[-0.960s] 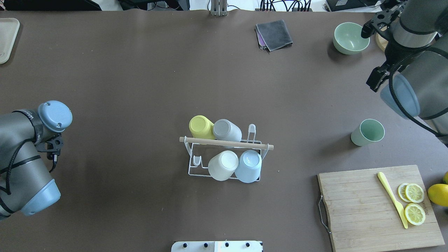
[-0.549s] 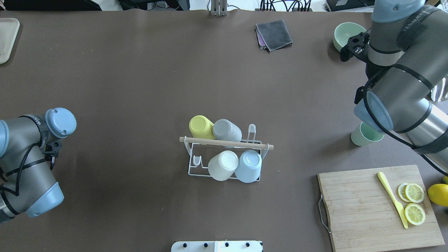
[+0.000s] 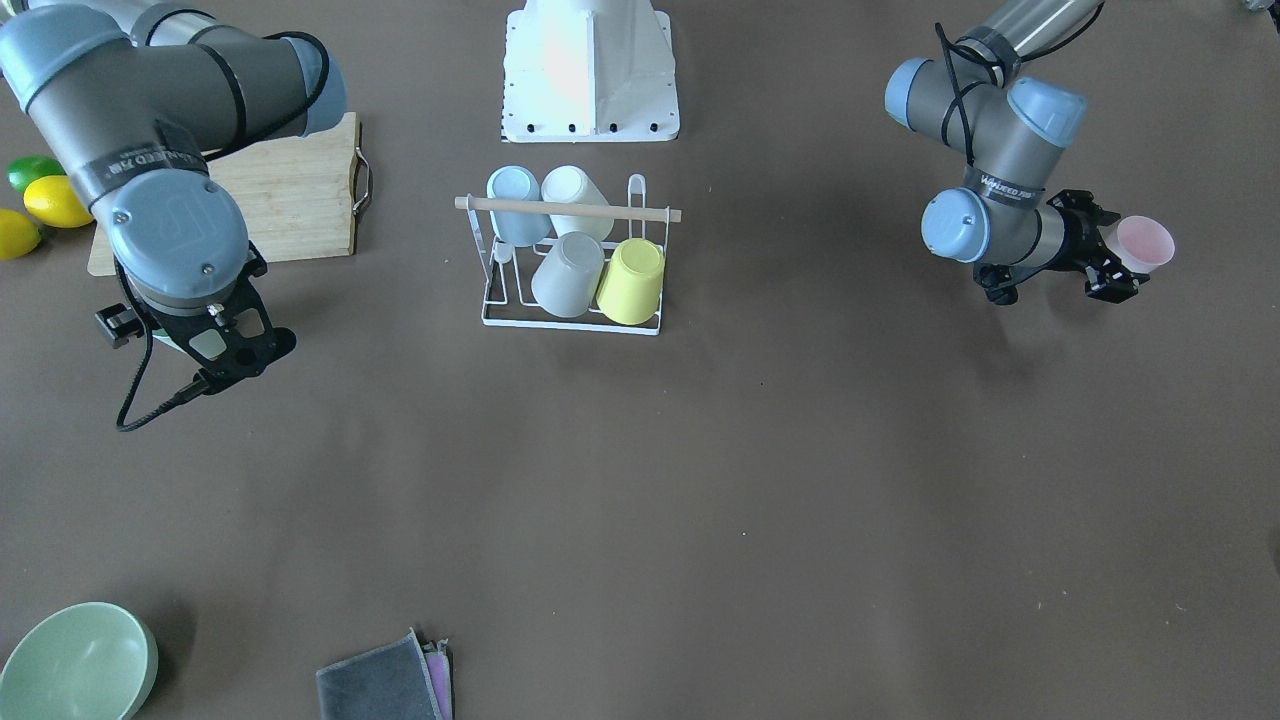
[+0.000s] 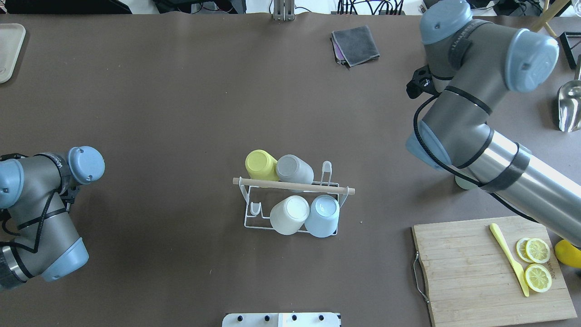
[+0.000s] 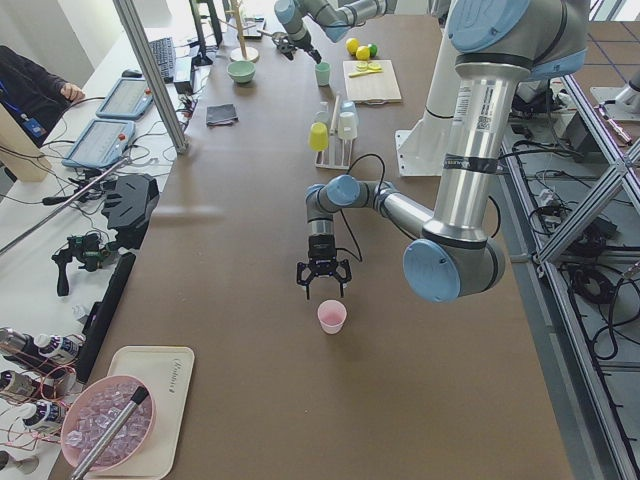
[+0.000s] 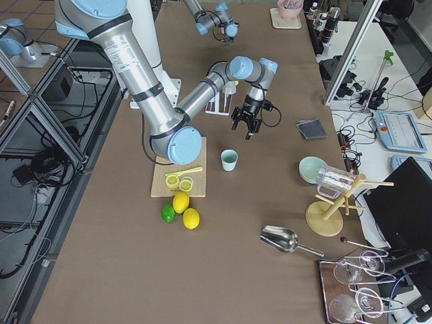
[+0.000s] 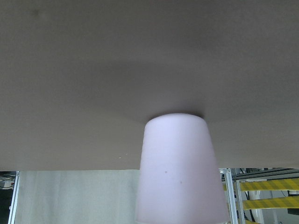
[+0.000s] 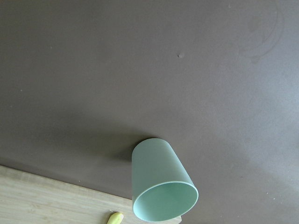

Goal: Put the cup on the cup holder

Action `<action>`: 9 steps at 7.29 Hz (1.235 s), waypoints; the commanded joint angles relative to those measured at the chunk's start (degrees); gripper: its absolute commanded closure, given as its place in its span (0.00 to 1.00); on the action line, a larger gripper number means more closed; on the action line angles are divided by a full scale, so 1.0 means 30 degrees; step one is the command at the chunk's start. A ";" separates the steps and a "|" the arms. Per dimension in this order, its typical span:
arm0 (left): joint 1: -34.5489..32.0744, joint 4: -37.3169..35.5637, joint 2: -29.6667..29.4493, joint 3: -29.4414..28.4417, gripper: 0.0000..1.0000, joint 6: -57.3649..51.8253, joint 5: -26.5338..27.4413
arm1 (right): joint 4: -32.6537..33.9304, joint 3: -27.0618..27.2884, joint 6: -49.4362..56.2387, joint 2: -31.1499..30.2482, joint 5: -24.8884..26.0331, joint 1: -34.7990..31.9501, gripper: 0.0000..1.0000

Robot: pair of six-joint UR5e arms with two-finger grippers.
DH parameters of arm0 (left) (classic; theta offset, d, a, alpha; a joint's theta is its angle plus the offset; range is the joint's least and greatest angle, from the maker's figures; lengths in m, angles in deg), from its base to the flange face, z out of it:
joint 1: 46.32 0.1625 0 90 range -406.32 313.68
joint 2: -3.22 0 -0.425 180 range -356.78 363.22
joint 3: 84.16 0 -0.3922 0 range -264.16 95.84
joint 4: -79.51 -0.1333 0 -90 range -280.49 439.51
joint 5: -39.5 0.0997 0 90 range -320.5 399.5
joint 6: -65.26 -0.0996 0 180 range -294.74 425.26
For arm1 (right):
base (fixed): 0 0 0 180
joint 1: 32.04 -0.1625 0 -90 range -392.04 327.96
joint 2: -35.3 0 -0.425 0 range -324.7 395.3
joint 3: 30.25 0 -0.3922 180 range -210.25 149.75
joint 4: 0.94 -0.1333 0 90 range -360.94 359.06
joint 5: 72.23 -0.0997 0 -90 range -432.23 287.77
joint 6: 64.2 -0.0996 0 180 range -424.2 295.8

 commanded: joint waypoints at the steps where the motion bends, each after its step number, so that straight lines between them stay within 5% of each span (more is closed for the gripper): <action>1: 0.0298 -0.0001 -0.0087 -0.0240 0.02 0.0519 0.0051 | 0.0291 -0.3268 0.1518 0.1355 0.0709 0.0264 0.01; 6: 0.0299 0.0435 0.0323 -0.0414 0.02 0.0785 0.0051 | 0.0495 -0.9444 0.3368 0.3837 0.0504 0.0907 0.01; 9: 0.0299 0.1517 0.0905 -0.0825 0.02 0.0785 0.0051 | 0.0874 -1.1008 0.3658 0.4168 0.1203 0.1405 0.01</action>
